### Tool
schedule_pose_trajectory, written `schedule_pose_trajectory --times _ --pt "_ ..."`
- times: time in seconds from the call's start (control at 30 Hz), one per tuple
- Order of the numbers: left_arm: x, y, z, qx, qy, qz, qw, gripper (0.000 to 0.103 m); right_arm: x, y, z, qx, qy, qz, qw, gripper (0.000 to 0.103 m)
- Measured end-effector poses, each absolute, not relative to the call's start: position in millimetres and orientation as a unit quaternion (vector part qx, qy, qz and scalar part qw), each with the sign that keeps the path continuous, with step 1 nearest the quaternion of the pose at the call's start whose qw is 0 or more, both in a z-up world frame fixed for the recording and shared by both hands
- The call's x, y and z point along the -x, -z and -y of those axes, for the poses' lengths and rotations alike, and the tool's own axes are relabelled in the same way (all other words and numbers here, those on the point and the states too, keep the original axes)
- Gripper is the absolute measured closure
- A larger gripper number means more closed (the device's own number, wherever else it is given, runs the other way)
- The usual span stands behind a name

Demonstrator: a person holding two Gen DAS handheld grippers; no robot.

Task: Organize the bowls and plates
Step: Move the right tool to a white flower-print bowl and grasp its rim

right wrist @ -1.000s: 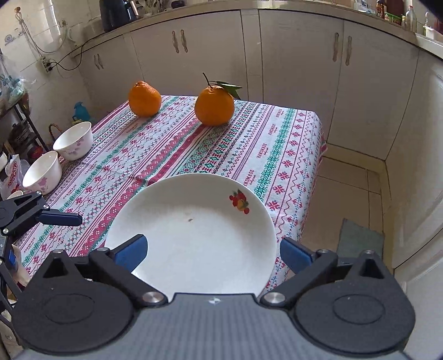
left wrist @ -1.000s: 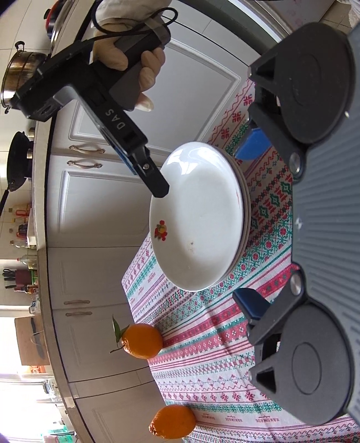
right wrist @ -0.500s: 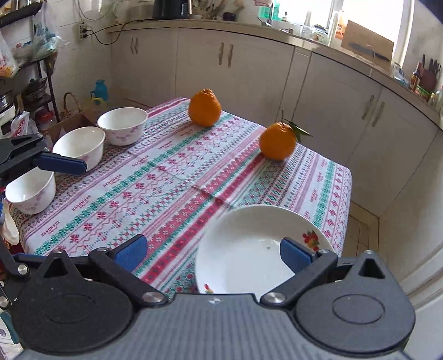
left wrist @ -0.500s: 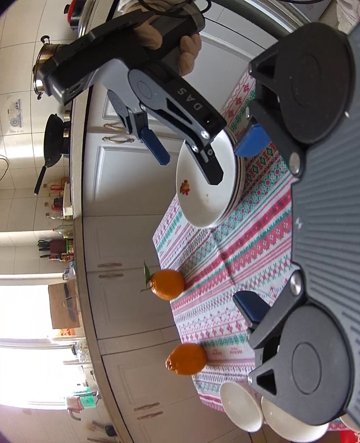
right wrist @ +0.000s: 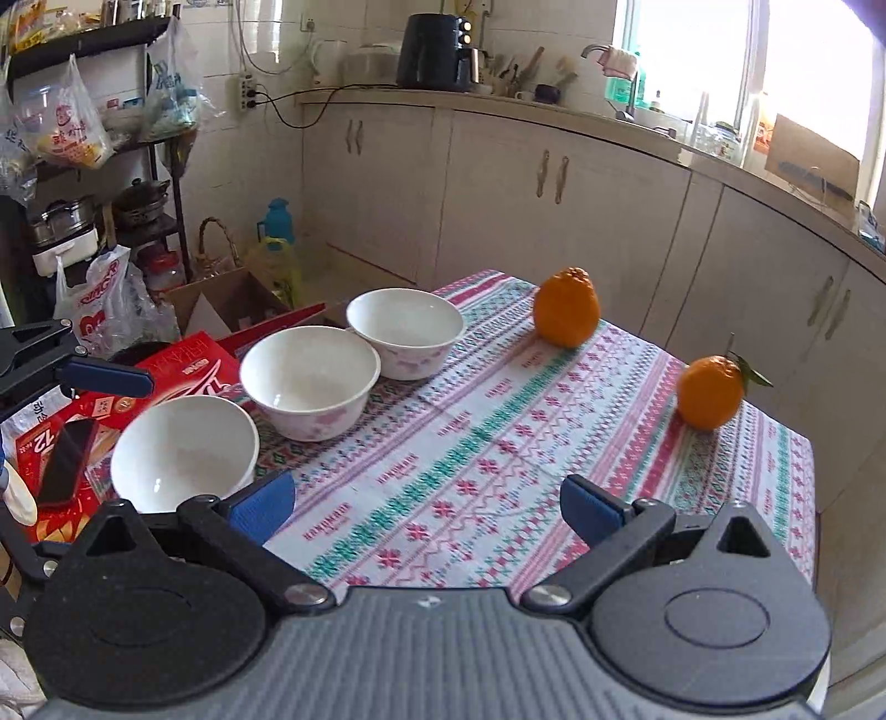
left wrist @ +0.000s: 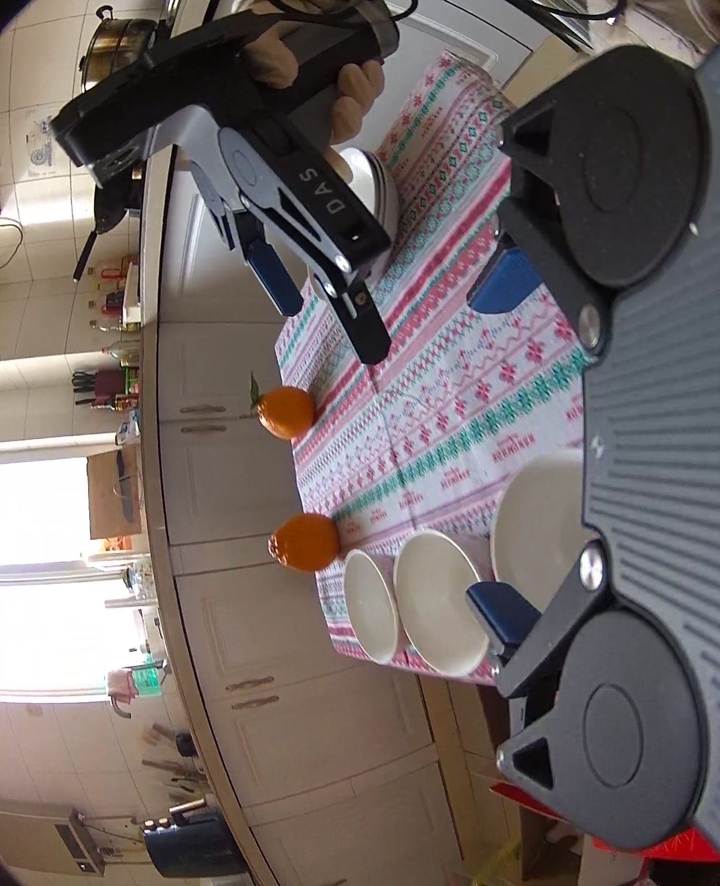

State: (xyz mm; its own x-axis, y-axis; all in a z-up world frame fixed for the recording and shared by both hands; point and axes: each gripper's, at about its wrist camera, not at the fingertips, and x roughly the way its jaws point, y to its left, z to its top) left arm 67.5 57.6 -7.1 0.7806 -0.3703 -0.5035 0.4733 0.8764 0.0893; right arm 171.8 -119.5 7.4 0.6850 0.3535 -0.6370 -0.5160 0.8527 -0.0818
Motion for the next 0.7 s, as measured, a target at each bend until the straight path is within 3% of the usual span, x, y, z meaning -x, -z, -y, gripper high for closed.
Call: schedule_pose_trajectory --times 0.53,0.7 --pt "-79.4 60.8 -113.5 -0.098 0.2 -0.306 0.926 0.001 -190.0 27.3 35.3 0.103 -0.345 -0.377 0.853 0.001" --pt "-87.3 64.8 -112.0 -0.094 0.21 -0.313 0.921 0.005 -198.3 40.5 26.0 0.083 -0.357 -0.4 0.84 0.007"
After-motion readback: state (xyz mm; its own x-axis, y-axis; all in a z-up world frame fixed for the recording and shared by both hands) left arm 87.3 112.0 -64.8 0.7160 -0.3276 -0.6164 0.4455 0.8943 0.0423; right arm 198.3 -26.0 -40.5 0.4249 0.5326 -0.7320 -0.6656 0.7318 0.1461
